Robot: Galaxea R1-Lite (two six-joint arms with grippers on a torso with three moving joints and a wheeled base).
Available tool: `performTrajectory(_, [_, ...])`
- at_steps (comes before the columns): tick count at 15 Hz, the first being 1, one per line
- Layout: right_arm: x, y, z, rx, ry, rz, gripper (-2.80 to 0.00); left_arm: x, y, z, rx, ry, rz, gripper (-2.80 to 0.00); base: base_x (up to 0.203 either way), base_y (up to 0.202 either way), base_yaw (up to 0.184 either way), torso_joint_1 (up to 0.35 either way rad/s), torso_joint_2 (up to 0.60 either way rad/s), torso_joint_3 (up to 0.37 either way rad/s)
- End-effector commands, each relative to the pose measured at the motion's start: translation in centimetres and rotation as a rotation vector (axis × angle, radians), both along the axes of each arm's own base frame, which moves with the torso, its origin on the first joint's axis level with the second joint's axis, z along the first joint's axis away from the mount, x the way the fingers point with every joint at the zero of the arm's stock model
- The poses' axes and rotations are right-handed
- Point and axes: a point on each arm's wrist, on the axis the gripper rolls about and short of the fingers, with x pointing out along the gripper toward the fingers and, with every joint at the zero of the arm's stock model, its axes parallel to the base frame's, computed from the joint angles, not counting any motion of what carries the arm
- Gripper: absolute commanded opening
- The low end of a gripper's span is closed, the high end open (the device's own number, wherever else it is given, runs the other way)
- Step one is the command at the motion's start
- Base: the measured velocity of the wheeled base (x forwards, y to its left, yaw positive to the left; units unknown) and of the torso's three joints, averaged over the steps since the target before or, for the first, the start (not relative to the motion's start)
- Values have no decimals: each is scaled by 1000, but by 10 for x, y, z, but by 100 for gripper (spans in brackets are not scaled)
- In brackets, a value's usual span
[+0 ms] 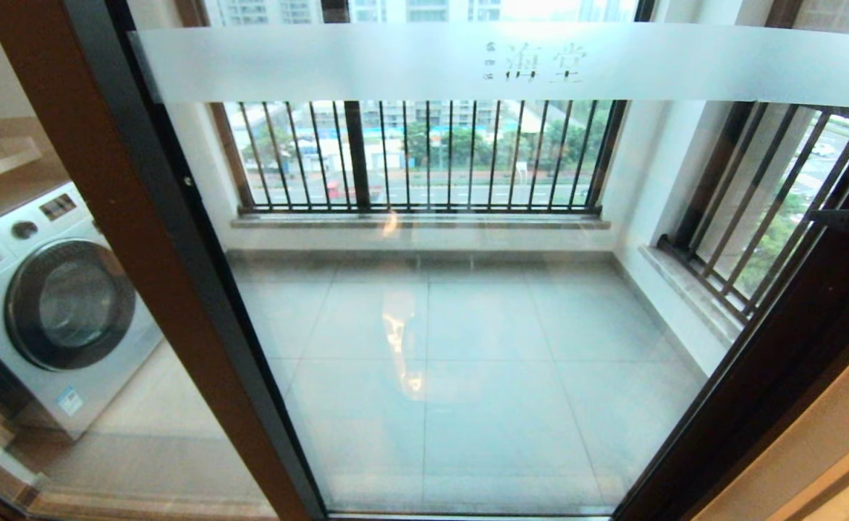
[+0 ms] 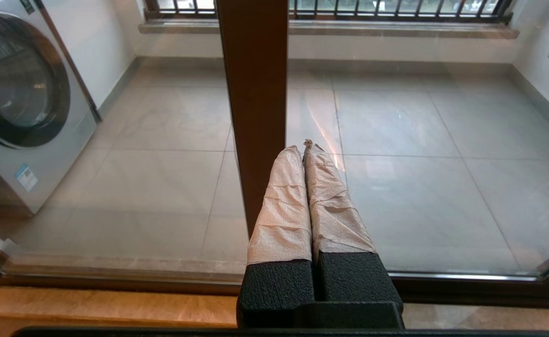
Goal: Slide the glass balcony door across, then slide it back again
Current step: Open the slid door
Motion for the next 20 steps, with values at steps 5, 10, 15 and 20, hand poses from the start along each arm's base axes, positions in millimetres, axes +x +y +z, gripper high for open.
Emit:
performTrajectory(5, [10,-5,-6,5,8,5,0,0,0,0,0,0,-2,-280,0,0,0,0,0,0])
performTrajectory(10, [16,0,-9,10,12,27,0,0,0,0,0,0,0,-280,0,0,0,0,0,0])
performTrajectory(15, [12,4,-4,16,2,45,0,0,0,0,0,0,0,-280,0,0,0,0,0,0])
performTrajectory(20, [13,3,-10,41,13,63,0,0,0,0,0,0,0,-280,0,0,0,0,0,0])
